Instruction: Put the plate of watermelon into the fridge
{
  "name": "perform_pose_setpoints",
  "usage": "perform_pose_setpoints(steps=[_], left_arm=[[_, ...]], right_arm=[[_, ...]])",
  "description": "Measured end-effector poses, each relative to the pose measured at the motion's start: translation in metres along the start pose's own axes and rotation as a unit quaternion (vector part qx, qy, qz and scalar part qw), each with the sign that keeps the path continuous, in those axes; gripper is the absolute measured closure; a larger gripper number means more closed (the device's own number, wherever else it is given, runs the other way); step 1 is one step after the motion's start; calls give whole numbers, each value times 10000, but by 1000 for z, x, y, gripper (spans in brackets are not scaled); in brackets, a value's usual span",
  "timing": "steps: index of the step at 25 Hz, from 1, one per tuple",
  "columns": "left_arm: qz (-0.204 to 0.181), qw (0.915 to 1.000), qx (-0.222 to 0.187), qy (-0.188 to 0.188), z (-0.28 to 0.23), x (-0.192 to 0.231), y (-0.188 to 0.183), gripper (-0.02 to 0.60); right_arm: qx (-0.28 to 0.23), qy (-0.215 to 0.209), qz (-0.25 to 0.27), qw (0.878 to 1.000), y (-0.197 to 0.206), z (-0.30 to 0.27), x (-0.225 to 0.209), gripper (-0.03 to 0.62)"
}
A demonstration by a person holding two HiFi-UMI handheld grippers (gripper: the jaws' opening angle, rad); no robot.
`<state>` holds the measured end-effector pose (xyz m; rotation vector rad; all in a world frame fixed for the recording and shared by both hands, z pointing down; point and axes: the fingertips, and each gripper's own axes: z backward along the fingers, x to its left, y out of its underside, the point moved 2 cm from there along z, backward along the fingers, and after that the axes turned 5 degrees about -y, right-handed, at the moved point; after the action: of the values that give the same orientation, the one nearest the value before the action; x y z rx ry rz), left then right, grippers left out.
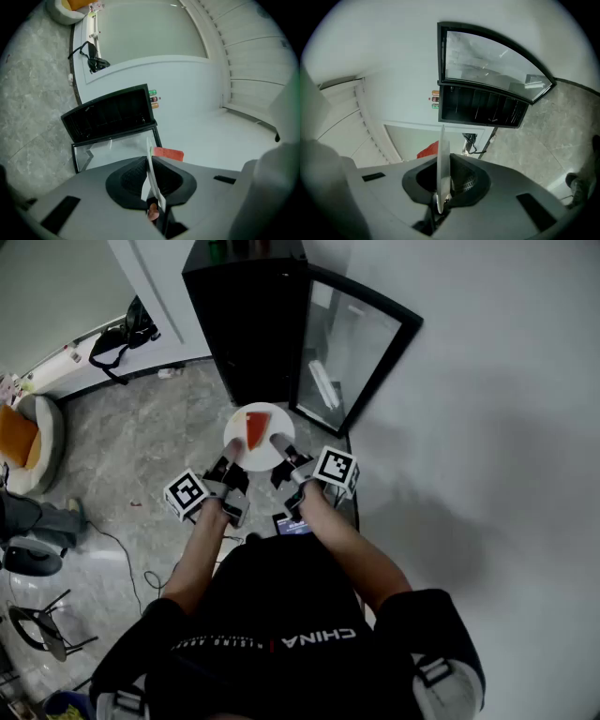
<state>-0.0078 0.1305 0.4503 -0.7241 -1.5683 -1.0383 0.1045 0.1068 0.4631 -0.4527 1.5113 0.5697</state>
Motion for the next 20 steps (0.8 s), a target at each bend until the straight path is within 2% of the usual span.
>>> perform_pose_setpoints(steps=[8,20], left_arm=[[-112,9999,15,-30,5,1,0,545],[-71,10000,-2,1,5,1,1,545]], right_arm=[[67,50,34,10000,4,1,-2,566],[94,7,51,9999,3,1,-2,566]])
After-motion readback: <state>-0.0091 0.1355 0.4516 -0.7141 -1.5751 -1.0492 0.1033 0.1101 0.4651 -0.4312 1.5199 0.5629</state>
